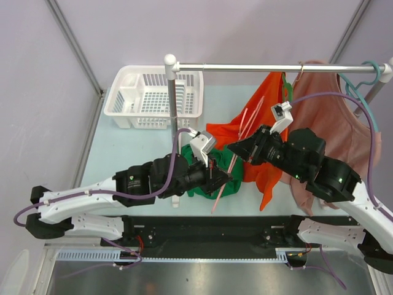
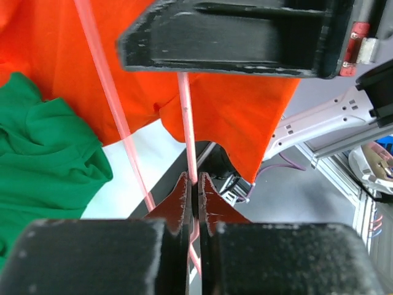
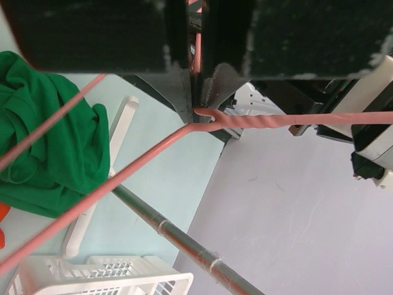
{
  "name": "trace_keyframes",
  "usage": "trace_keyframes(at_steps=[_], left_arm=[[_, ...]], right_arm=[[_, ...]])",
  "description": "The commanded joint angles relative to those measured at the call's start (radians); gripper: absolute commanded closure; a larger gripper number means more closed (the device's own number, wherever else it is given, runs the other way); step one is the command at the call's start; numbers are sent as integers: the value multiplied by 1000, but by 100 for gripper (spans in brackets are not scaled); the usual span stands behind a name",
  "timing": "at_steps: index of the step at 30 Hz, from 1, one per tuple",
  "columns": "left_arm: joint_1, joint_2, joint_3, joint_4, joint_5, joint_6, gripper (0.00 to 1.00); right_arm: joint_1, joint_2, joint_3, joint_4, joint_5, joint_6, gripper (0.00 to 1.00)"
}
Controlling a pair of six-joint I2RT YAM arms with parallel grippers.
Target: Remove the t-shirt from the hanger
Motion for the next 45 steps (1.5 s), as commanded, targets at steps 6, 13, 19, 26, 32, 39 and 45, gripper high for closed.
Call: trace_keyframes(at_steps=[6, 13, 19, 26, 32, 39, 45], left_arm=[[3, 13, 150, -60, -111, 32, 100], [7, 36, 254, -117, -170, 72, 100], [137, 66, 354, -179, -129, 53, 100], [308, 61, 386, -185, -8, 32, 100], [349, 29, 333, -203, -26, -5, 100], [355, 6, 272, -199, -56, -40, 100], [354, 3, 245, -206, -66, -48, 100]], right_arm=[[3, -33, 43, -9, 13, -30, 38], [3, -148, 80, -95, 127, -67, 8], [3, -256, 98, -130, 199, -81, 7], [3, -307, 111, -165, 233, -76, 7], [3, -307, 109, -168, 228, -75, 8], [5, -303, 85, -152, 216, -70, 8], [3, -300, 80, -148, 210, -62, 8]])
